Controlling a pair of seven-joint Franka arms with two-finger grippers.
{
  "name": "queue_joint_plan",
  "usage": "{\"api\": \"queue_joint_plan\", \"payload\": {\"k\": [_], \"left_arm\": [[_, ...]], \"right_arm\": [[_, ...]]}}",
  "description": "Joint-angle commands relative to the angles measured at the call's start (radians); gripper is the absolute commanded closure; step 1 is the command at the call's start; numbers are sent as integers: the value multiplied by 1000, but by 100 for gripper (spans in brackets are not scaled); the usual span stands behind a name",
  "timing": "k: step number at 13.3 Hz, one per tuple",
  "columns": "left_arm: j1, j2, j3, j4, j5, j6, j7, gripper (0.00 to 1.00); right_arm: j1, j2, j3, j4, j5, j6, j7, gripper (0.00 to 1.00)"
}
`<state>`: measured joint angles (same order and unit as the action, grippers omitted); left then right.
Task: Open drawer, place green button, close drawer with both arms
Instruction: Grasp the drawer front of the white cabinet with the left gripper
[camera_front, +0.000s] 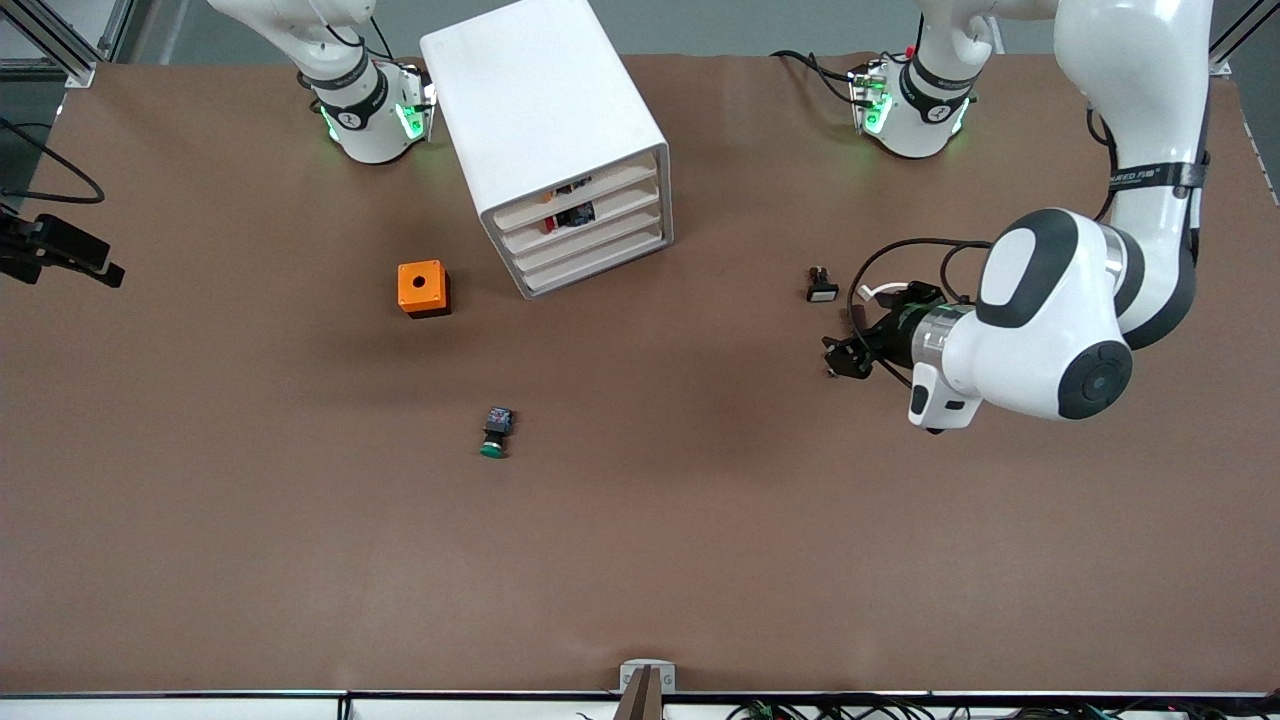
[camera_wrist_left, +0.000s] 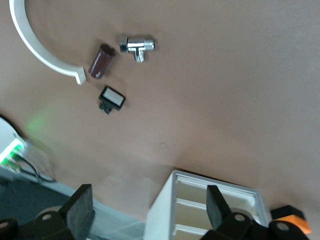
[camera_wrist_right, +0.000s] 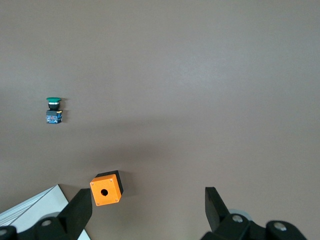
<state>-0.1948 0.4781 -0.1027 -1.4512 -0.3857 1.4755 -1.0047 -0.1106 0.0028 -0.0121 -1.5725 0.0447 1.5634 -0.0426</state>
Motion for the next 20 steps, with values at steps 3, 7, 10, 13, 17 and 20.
{"api": "queue_joint_plan", "payload": {"k": [3,7,10,13,17,20], "left_arm": [[-133,103,3,34,-25,31,-312,0],[-239,192,3,34,-140,57,-781,0],[-267,249,3,31,-274,57,-908,0],[-310,324,3,31,-392,62,-937,2],[-350,370,3,31,-542,144,-1096,8],[-357,410,3,32,-564,147,-1204,9]], "right_arm": [[-15,-17,7,-11,0,1,15,0],[-14,-9,9,-4,1,-5,15,0],[-11,-1,9,-4,3,-9,17,0],[-11,6,9,-7,3,-9,17,0],[-12,5,9,-9,3,-11,18,0],[-1,20,12,-14,3,-9,88,0]]}}
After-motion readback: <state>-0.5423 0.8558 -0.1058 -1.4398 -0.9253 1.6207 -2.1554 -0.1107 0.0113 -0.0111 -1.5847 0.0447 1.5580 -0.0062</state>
